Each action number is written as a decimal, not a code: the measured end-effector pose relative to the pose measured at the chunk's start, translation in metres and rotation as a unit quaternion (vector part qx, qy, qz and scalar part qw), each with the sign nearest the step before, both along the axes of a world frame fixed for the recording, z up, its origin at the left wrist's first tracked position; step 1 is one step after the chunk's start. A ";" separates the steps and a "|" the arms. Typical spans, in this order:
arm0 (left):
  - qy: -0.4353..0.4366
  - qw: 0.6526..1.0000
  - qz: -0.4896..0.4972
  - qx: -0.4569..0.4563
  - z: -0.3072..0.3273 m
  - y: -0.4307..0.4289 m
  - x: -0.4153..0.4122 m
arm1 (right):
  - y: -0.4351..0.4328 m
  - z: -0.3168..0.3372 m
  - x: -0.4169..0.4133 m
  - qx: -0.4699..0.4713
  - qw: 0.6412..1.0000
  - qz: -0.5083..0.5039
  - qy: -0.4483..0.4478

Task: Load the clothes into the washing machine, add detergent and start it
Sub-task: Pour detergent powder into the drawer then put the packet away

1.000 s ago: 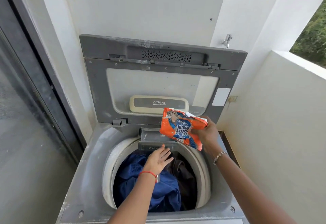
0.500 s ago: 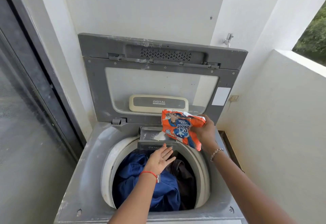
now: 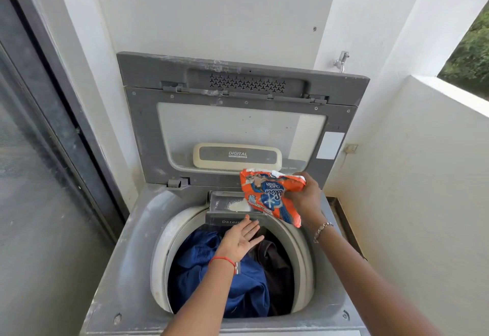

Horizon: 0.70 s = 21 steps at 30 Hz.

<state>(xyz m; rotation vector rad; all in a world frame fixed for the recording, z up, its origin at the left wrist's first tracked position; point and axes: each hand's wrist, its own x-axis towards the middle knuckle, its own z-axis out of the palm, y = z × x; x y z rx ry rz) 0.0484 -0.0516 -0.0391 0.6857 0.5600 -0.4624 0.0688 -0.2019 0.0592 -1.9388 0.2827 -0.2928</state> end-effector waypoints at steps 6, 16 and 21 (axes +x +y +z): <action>-0.002 1.000 -0.001 -0.002 0.001 0.001 0.000 | -0.001 -0.001 -0.002 0.021 1.000 0.007 -0.004; -0.016 0.999 -0.031 -0.012 0.003 0.002 -0.003 | -0.010 -0.012 0.000 0.076 0.997 -0.014 0.023; -0.075 0.992 -0.094 0.044 0.025 -0.003 -0.001 | -0.025 -0.016 -0.020 0.294 0.951 -0.057 0.072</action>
